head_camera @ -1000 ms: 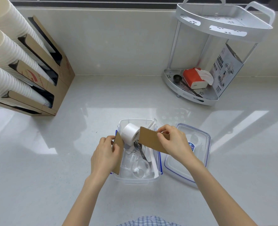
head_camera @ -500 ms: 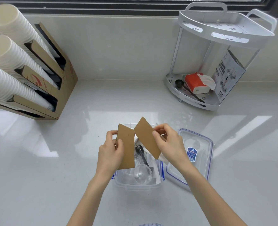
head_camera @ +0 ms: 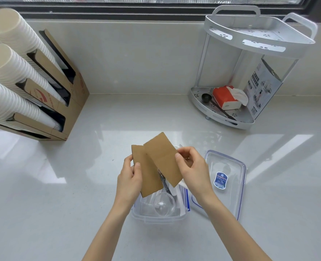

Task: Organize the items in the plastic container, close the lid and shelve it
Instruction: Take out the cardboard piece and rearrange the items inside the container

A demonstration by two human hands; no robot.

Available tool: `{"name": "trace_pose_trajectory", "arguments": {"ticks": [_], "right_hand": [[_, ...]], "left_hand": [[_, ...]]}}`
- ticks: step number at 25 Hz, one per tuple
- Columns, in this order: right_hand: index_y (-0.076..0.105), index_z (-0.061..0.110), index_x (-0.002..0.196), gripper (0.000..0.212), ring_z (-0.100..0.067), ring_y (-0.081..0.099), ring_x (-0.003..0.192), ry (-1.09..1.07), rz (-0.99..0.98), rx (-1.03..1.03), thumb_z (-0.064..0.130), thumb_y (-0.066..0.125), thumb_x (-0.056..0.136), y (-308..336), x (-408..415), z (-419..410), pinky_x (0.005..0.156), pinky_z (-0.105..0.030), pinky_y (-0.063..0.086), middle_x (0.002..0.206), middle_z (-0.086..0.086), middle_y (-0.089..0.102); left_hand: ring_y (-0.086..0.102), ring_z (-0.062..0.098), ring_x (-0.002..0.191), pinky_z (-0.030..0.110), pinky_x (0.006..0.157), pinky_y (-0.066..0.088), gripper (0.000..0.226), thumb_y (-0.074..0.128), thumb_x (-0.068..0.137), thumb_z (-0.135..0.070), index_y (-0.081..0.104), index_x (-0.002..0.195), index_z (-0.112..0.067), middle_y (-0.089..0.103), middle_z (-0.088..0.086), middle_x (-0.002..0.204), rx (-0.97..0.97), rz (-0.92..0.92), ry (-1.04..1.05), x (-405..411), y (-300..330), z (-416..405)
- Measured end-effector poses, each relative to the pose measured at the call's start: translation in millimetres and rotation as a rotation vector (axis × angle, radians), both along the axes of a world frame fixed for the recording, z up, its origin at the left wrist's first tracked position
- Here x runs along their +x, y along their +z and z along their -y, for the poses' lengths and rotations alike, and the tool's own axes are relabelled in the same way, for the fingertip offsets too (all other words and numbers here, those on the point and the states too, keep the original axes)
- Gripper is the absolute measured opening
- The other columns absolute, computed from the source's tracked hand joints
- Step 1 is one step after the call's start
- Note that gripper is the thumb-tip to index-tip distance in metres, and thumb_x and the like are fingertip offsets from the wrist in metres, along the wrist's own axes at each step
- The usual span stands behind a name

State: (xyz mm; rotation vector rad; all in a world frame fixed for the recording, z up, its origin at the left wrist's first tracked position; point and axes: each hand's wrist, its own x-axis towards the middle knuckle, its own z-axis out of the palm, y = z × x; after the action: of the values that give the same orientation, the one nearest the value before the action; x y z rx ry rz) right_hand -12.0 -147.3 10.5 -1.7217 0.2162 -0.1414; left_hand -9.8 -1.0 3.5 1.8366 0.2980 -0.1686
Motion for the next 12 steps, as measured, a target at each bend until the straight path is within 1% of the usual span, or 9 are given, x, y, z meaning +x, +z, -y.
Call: {"name": "trace_pose_trajectory", "arguments": {"ticks": [1,2,3,4,6,8,10,12], "right_hand": [[0.054,0.031,0.077,0.022,0.010,0.057,0.067,0.005,-0.029,0.018,0.013,0.054,0.089,-2,0,-1,0.060,0.000,0.043,0.079,0.016,0.060],[0.054,0.031,0.076,0.021,0.005,0.057,0.069,0.009,-0.057,0.029,0.013,0.054,0.089,-5,-1,-1,0.059,0.000,0.042,0.079,0.015,0.060],[0.053,0.030,0.076,0.020,0.001,0.056,0.071,0.014,-0.081,0.032,0.014,0.054,0.089,-8,-1,-3,0.059,0.000,0.042,0.079,0.014,0.060],[0.053,0.029,0.076,0.019,-0.003,0.056,0.073,0.021,-0.098,0.024,0.015,0.055,0.088,-11,-2,-5,0.060,0.000,0.042,0.078,0.013,0.059],[0.054,0.025,0.078,0.013,-0.002,0.055,0.072,0.044,-0.126,-0.007,0.017,0.057,0.087,-16,-4,-8,0.060,0.000,0.041,0.077,0.012,0.058],[0.056,0.018,0.082,0.006,0.002,0.054,0.072,0.081,-0.157,-0.029,0.020,0.058,0.087,-17,-6,-12,0.059,0.002,0.041,0.076,0.012,0.058],[0.055,0.017,0.083,0.007,0.003,0.053,0.070,0.104,-0.174,-0.036,0.021,0.058,0.087,-17,-8,-14,0.056,0.002,0.040,0.076,0.013,0.057],[0.054,0.017,0.083,0.008,0.003,0.053,0.069,0.120,-0.193,-0.054,0.023,0.058,0.087,-17,-8,-14,0.053,0.002,0.039,0.075,0.013,0.057]], "left_hand": [[0.049,0.022,0.071,0.040,0.069,0.046,0.027,0.031,0.095,-0.018,0.043,0.119,-0.020,0.053,0.009,0.071,-0.044,-0.012,0.000,0,2,2],[0.054,0.021,0.073,0.043,0.074,0.049,0.023,0.032,0.095,-0.018,0.045,0.115,-0.022,0.059,0.005,0.075,-0.095,-0.025,0.003,-1,5,3],[0.059,0.018,0.074,0.042,0.075,0.052,0.022,0.033,0.095,-0.018,0.045,0.113,-0.024,0.063,0.001,0.077,-0.144,-0.031,0.001,-2,7,4],[0.062,0.013,0.074,0.037,0.072,0.054,0.020,0.035,0.095,-0.019,0.045,0.112,-0.025,0.065,-0.004,0.079,-0.186,-0.032,-0.008,-4,9,5],[0.066,0.005,0.073,0.027,0.065,0.054,0.019,0.041,0.094,-0.021,0.047,0.111,-0.026,0.068,-0.008,0.083,-0.243,-0.028,-0.032,-6,11,7],[0.067,0.008,0.078,0.030,0.070,0.054,0.023,0.046,0.092,-0.021,0.046,0.114,-0.025,0.069,-0.007,0.088,-0.273,-0.022,-0.041,-8,8,8],[0.066,0.014,0.083,0.035,0.076,0.053,0.027,0.048,0.091,-0.018,0.045,0.117,-0.024,0.069,-0.004,0.092,-0.271,-0.014,-0.035,-8,6,8],[0.065,0.014,0.083,0.033,0.076,0.053,0.026,0.046,0.092,-0.016,0.045,0.116,-0.023,0.068,-0.003,0.094,-0.263,-0.008,-0.025,-9,3,7]]}}
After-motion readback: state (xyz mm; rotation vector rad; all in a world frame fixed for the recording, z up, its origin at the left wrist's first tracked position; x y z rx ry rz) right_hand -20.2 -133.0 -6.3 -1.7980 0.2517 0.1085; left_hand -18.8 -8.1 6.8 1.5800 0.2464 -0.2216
